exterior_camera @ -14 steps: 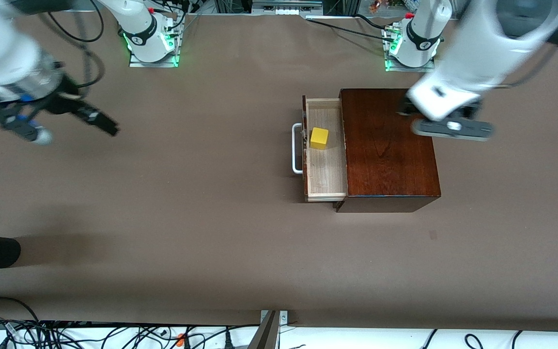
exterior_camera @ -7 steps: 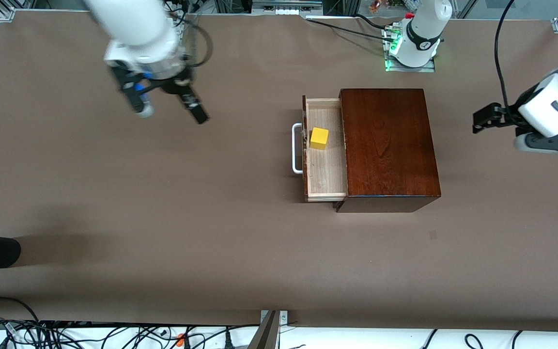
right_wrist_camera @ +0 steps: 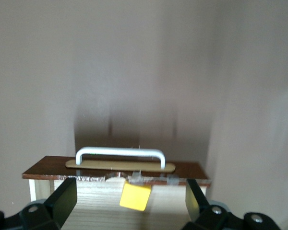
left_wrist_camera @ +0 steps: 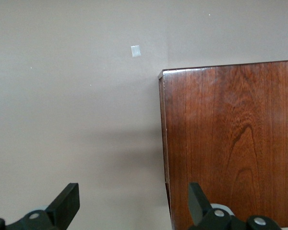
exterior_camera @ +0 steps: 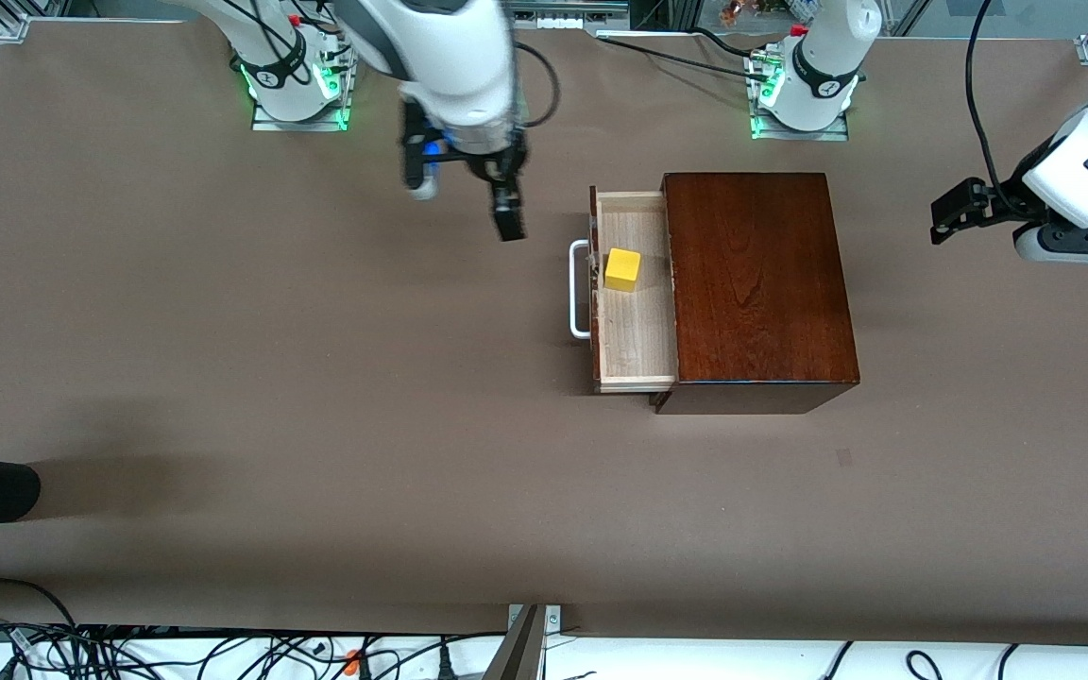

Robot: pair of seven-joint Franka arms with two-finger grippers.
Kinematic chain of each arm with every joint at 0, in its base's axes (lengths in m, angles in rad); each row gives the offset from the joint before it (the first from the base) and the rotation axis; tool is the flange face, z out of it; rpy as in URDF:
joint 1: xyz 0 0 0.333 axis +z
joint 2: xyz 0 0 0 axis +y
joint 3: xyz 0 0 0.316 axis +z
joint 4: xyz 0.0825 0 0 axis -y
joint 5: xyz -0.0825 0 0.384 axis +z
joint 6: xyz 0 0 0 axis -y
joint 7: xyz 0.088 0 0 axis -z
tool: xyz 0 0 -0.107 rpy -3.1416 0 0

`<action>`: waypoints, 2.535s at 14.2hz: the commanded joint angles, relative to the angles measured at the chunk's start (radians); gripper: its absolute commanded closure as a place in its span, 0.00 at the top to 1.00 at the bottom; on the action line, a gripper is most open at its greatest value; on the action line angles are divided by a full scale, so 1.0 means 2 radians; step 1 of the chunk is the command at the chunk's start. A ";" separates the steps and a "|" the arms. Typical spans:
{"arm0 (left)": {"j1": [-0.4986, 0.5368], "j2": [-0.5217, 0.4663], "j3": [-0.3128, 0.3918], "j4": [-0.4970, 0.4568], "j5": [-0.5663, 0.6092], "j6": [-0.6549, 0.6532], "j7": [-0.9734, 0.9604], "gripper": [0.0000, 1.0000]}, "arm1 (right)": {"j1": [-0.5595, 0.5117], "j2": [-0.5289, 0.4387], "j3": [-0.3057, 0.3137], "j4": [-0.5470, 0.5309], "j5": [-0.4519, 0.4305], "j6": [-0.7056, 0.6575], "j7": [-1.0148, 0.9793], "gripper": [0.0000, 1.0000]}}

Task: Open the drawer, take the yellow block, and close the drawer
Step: 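Lower the right gripper into the drawer onto the yellow block, then grasp the yellow block and lift it with the right gripper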

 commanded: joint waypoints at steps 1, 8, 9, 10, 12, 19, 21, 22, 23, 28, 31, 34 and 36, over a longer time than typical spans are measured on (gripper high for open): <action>-0.006 -0.004 0.003 0.006 -0.006 -0.009 0.010 1.00 | 0.040 0.098 -0.006 0.116 -0.030 -0.007 0.101 1.00; -0.008 -0.002 0.002 0.013 -0.001 -0.020 0.005 1.00 | 0.098 0.186 -0.042 0.166 -0.047 0.073 0.207 1.00; -0.007 -0.001 0.003 0.013 -0.001 -0.020 0.007 1.00 | 0.106 0.193 -0.048 0.166 -0.048 0.083 0.215 1.00; -0.006 0.001 0.003 0.013 -0.001 -0.020 0.009 1.00 | 0.111 0.201 -0.053 0.166 -0.049 0.089 0.215 1.00; -0.002 0.003 0.003 0.016 -0.002 -0.021 0.012 1.00 | 0.116 0.213 -0.056 0.166 -0.052 0.096 0.214 1.00; -0.008 0.008 0.002 0.026 -0.001 -0.024 0.011 1.00 | 0.123 0.239 -0.055 0.162 -0.057 0.099 0.213 1.00; -0.008 0.008 0.002 0.026 -0.001 -0.024 0.010 1.00 | 0.123 0.243 -0.055 0.161 -0.057 0.099 0.212 1.00; -0.007 0.008 0.002 0.026 -0.001 -0.024 0.010 1.00 | 0.125 0.243 -0.056 0.161 -0.057 0.098 0.212 0.90; -0.007 0.008 0.003 0.026 -0.001 -0.024 0.010 1.00 | 0.129 0.242 -0.056 0.161 -0.058 0.098 0.209 0.41; -0.006 0.008 0.003 0.026 -0.001 -0.025 0.010 1.00 | 0.123 0.228 -0.053 0.179 -0.050 0.070 0.208 0.20; -0.006 0.008 0.003 0.026 -0.001 -0.025 0.009 1.00 | 0.114 0.204 -0.050 0.229 -0.044 -0.011 0.169 0.21; -0.006 0.008 0.003 0.026 -0.001 -0.025 0.009 1.00 | 0.098 0.160 -0.051 0.227 -0.044 -0.063 0.061 0.20; -0.005 0.008 0.003 0.026 -0.001 -0.025 0.010 1.00 | 0.075 0.140 -0.051 0.226 -0.043 -0.108 -0.046 0.20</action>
